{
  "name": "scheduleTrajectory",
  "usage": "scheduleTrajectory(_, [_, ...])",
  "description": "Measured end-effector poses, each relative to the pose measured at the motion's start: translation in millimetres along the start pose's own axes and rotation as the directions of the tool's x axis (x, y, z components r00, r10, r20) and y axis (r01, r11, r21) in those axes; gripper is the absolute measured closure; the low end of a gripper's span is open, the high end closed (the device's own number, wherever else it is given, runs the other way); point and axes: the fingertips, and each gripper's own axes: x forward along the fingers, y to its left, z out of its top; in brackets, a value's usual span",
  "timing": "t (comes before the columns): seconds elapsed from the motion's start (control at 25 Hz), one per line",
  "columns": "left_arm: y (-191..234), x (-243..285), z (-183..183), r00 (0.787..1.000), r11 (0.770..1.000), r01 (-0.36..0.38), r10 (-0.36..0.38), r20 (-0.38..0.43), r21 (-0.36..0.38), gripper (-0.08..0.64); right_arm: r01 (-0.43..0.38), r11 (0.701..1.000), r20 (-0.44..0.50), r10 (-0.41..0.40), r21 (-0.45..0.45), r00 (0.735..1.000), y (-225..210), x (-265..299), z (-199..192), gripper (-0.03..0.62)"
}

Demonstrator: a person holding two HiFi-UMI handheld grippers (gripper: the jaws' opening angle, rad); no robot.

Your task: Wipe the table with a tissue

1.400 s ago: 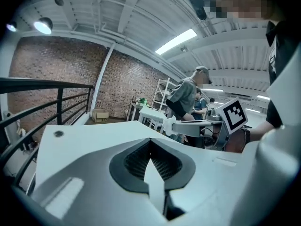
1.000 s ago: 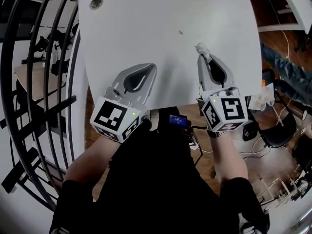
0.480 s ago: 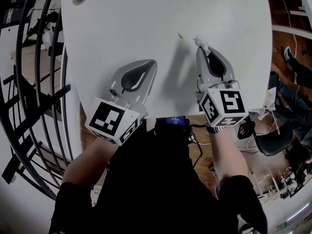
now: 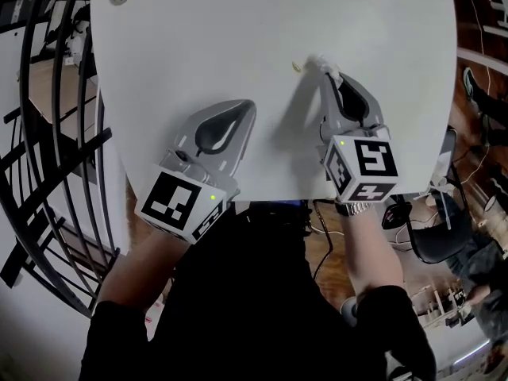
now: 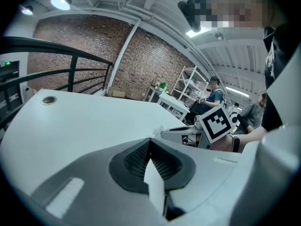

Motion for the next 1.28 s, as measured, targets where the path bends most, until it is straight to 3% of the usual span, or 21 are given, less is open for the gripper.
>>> scheduleTrajectory(0.32, [12,4,-2,1.0,0.999,-0.027,0.027,-0.013,-0.021,0.545,-0.023,1.0,-0.088,0.023,0.0,0.996,3,20,-9,0.561])
scheduleTrajectory(1.28, [27,-5,1,0.998,0.996,-0.068,0.069,0.011,-0.052,0.546,-0.096,0.993,-0.156,0.084,-0.074,0.984,37,36,-10,0.568])
